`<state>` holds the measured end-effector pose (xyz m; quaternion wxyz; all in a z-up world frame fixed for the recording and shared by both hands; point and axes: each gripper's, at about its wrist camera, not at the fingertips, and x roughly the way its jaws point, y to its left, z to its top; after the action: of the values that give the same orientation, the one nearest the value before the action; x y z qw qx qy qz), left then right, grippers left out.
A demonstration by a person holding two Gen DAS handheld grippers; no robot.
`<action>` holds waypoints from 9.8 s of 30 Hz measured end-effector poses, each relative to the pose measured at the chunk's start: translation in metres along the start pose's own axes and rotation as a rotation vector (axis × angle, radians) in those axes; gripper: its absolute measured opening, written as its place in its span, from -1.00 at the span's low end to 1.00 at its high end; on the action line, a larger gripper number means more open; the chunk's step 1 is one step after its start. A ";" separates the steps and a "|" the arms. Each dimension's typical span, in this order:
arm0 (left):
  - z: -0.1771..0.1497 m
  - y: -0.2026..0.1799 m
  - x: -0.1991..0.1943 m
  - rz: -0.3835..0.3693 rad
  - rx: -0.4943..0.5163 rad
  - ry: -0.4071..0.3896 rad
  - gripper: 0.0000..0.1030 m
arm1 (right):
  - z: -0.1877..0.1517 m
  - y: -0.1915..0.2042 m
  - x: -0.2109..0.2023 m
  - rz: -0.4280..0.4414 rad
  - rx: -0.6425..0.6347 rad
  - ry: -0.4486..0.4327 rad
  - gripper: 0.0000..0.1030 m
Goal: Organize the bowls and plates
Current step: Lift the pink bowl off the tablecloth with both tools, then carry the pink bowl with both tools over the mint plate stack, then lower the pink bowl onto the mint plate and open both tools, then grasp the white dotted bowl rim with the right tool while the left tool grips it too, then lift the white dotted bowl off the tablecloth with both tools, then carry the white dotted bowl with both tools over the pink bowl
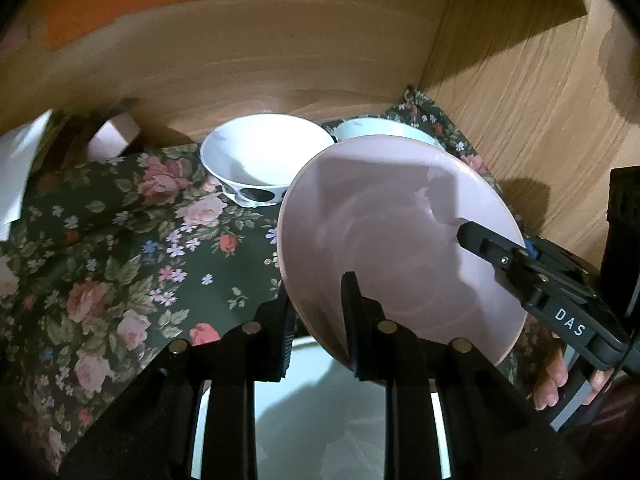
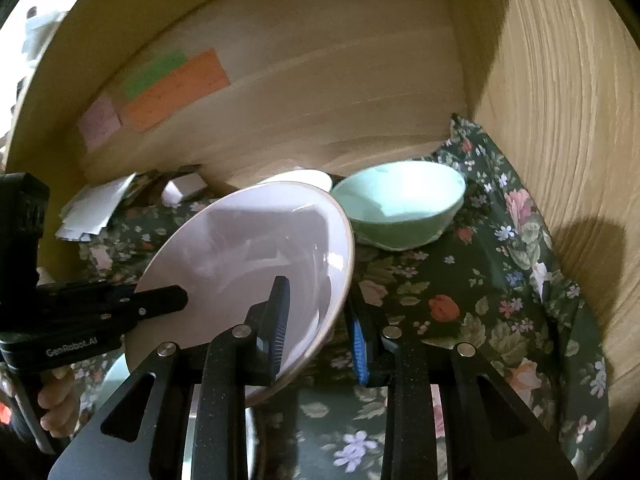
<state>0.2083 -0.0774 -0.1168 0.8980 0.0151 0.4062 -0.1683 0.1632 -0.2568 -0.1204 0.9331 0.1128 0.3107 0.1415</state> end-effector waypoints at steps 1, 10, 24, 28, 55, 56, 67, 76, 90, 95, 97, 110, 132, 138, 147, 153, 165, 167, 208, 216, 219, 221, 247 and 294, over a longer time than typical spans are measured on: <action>-0.003 0.000 -0.006 0.004 0.002 -0.012 -0.58 | 0.000 0.002 -0.002 0.002 -0.001 -0.004 -0.52; -0.022 0.008 -0.043 0.030 -0.023 -0.058 -0.58 | -0.007 0.031 -0.016 0.033 -0.034 -0.019 -0.52; -0.068 0.040 -0.097 0.092 -0.092 -0.125 -0.58 | -0.023 0.083 -0.021 0.104 -0.111 -0.007 -0.52; -0.083 0.051 -0.111 0.109 -0.113 -0.131 -0.58 | -0.030 0.097 -0.020 0.131 -0.126 0.001 -0.52; -0.166 0.136 -0.154 0.198 -0.284 -0.127 -0.58 | -0.072 0.198 0.021 0.246 -0.265 0.152 -0.52; -0.168 0.138 -0.154 0.199 -0.287 -0.126 -0.58 | -0.074 0.200 0.023 0.246 -0.267 0.158 -0.52; -0.185 0.162 -0.147 0.180 -0.335 -0.088 -0.58 | -0.088 0.217 0.044 0.228 -0.297 0.231 -0.52; -0.192 0.172 -0.143 0.178 -0.356 -0.082 -0.58 | -0.094 0.226 0.053 0.208 -0.314 0.275 -0.49; -0.190 0.175 -0.143 0.225 -0.343 -0.106 -0.38 | -0.088 0.218 0.039 0.230 -0.302 0.230 -0.27; -0.180 0.171 -0.156 0.277 -0.306 -0.147 0.12 | -0.074 0.208 0.018 0.225 -0.295 0.151 -0.04; -0.175 0.169 -0.163 0.284 -0.301 -0.167 0.14 | -0.067 0.202 0.011 0.220 -0.287 0.126 0.02; -0.122 0.139 -0.171 0.250 -0.236 -0.243 0.71 | -0.017 0.138 0.005 0.049 -0.237 0.023 0.15; -0.014 0.113 -0.066 0.218 -0.200 -0.157 0.82 | 0.048 0.024 0.116 -0.015 -0.025 0.174 0.02; -0.004 0.113 -0.046 0.233 -0.206 -0.090 0.82 | 0.053 0.020 0.141 -0.011 -0.009 0.221 -0.17; -0.002 0.112 -0.035 0.251 -0.200 -0.044 0.82 | 0.059 0.014 0.163 -0.028 0.028 0.265 -0.22; -0.004 0.114 -0.033 0.266 -0.221 -0.034 0.82 | 0.057 0.012 0.178 -0.023 0.037 0.300 -0.28; 0.001 0.114 -0.027 0.283 -0.240 -0.014 0.82 | 0.045 0.016 0.159 0.032 -0.077 0.330 -0.57; 0.003 0.112 -0.027 0.289 -0.238 -0.013 0.82 | 0.044 0.017 0.153 0.057 -0.084 0.334 -0.58; 0.040 0.098 0.016 0.310 -0.198 0.030 0.82 | 0.058 -0.007 0.174 0.104 0.120 0.335 -0.10; 0.038 0.107 0.023 0.270 -0.220 0.053 0.82 | 0.058 -0.009 0.208 0.069 0.110 0.364 -0.54; 0.036 0.111 0.026 0.262 -0.236 0.063 0.82 | 0.057 -0.003 0.208 0.099 0.075 0.382 -0.64; 0.036 0.114 0.028 0.266 -0.249 0.072 0.82 | 0.054 0.007 0.206 0.117 0.029 0.395 -0.68; 0.022 0.090 0.081 0.217 -0.163 0.293 -0.63 | 0.028 0.017 0.158 0.213 -0.068 0.385 -0.61; -0.077 0.082 -0.111 0.265 -0.259 -0.043 -0.63 | -0.003 0.136 0.024 0.343 -0.230 0.179 -0.61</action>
<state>0.1102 0.0445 -0.0961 0.9152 -0.0507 0.3999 0.0047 0.1536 -0.1210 -0.0956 0.8708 0.0436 0.3504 0.3420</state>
